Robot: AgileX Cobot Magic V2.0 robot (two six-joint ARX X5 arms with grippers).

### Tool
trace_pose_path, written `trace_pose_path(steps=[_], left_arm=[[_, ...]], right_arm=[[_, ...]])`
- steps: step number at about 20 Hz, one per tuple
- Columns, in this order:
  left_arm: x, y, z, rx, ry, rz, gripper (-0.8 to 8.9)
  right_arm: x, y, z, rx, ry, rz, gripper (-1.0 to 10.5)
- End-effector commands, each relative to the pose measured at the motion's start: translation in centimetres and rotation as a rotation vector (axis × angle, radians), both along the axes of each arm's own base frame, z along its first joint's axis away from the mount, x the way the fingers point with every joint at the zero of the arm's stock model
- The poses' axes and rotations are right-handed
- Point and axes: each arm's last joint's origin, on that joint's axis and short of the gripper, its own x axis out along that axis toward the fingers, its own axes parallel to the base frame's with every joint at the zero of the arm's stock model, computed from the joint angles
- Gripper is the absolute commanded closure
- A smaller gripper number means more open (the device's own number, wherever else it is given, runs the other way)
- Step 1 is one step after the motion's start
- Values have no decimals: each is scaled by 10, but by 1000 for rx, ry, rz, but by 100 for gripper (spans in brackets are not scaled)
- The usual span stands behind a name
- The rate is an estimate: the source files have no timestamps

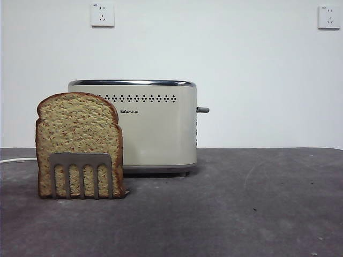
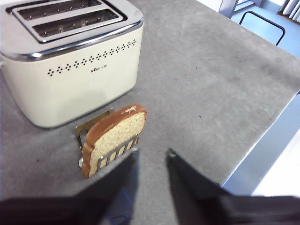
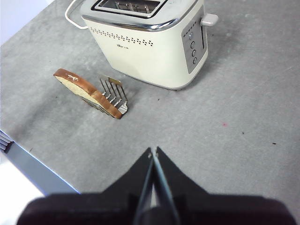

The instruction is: Pick up a slice of bread from the rack,put the bread on the toaster,press the button

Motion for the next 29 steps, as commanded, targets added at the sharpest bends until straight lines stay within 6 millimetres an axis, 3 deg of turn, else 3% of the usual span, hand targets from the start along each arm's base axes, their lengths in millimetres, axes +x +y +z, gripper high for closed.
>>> trace_pose_path(steps=[1,7,13,20,26,29], left_arm=[[2,-2,1,30,-29,-32,219],[26,-20,10,187,-54,-160,219],[76,-61,19,459,-83,-299,220],[126,-108,-20,741,-31,-456,220],[149,-121,-49,861,8,-538,221],[153,-124,-55,876,16,-567,386]], right_arm=[[-1,0,1,-8,-14,15,958],[10,1,-3,-9,27,18,958],[19,3,-8,-12,67,24,958],[20,3,-8,-12,70,24,958],[20,3,-8,-12,70,24,958],[20,3,-8,-12,70,24,958]])
